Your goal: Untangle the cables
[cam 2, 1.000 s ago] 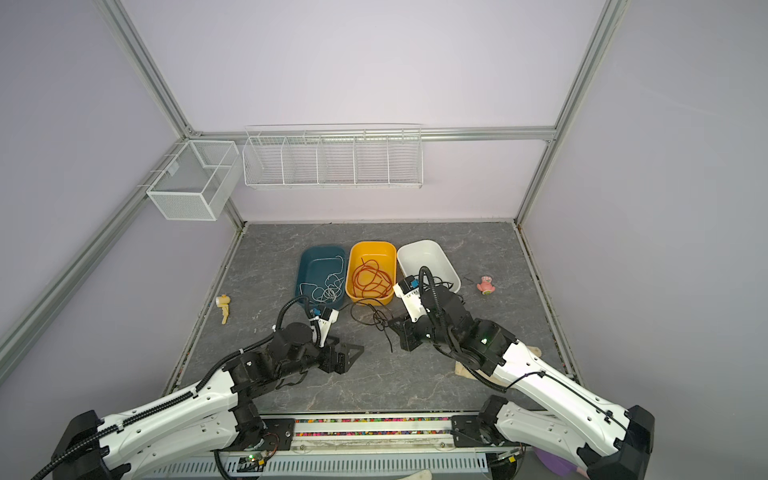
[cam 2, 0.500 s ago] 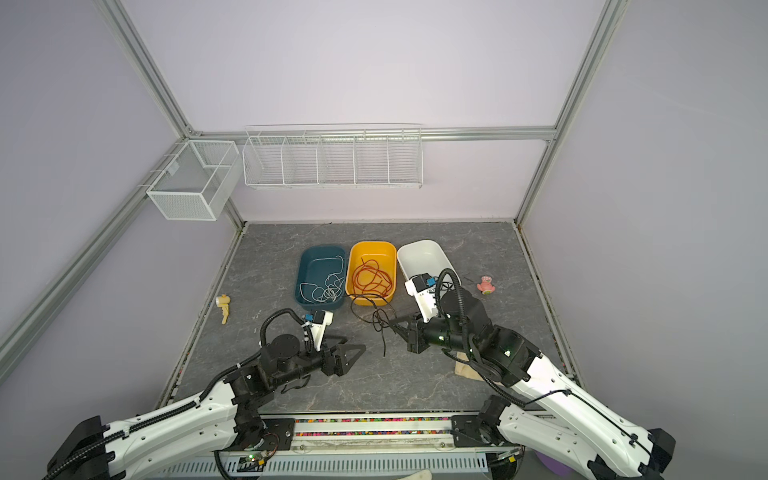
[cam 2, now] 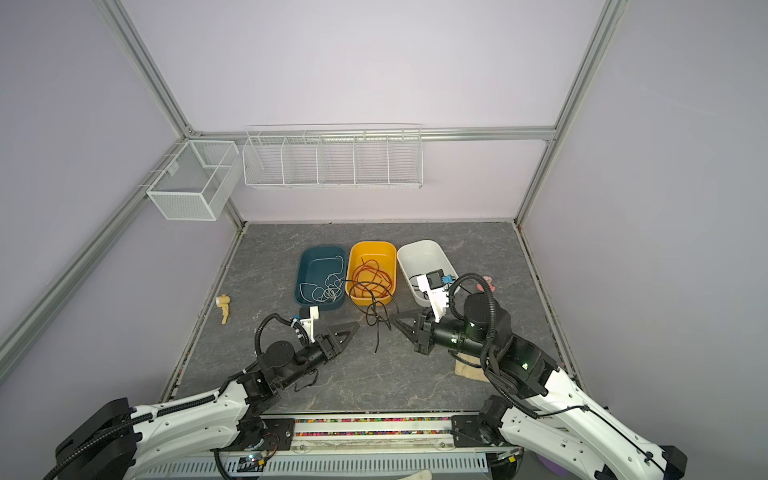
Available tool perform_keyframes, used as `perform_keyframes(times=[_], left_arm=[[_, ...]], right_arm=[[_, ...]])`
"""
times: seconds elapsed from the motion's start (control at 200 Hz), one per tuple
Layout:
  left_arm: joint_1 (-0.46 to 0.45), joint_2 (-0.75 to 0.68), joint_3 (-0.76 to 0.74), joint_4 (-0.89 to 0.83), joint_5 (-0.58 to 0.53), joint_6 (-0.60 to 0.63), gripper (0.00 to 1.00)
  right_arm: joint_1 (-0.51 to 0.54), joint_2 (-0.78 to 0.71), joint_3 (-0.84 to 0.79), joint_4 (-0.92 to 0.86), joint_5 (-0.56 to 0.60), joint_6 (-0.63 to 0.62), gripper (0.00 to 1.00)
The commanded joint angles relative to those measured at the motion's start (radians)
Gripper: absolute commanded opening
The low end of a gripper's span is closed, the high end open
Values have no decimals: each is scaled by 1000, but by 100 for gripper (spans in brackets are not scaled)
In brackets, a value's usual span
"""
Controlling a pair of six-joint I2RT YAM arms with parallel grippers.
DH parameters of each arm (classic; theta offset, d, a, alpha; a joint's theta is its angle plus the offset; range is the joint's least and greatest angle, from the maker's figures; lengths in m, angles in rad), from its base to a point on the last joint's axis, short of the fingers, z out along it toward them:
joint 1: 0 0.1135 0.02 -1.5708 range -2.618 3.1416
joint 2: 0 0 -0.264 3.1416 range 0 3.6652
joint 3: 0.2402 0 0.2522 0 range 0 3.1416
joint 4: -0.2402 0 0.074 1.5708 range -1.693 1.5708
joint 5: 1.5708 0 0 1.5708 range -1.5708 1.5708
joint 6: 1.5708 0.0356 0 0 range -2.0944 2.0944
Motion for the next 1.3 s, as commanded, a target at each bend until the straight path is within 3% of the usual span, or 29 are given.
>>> perform_keyframes(times=[0.0, 0.39, 0.675, 0.989, 1.114, 1.294], left_arm=[[-14, 12, 4, 140, -62, -135, 100], [-28, 207, 10, 372, -63, -223, 90], [-39, 455, 34, 685, -62, -301, 82], [-69, 403, 65, 684, -80, -241, 82], [-96, 411, 78, 686, -70, -239, 71], [-109, 402, 73, 685, -67, -234, 46]], right_arm=[[4, -8, -24, 74, -37, 25, 7], [5, 1, -37, 153, -83, 48, 7], [6, 6, -52, 180, -92, 50, 6], [5, 0, -65, 180, -90, 35, 6], [6, 2, -69, 198, -94, 41, 6], [5, -9, -74, 200, -85, 41, 7]])
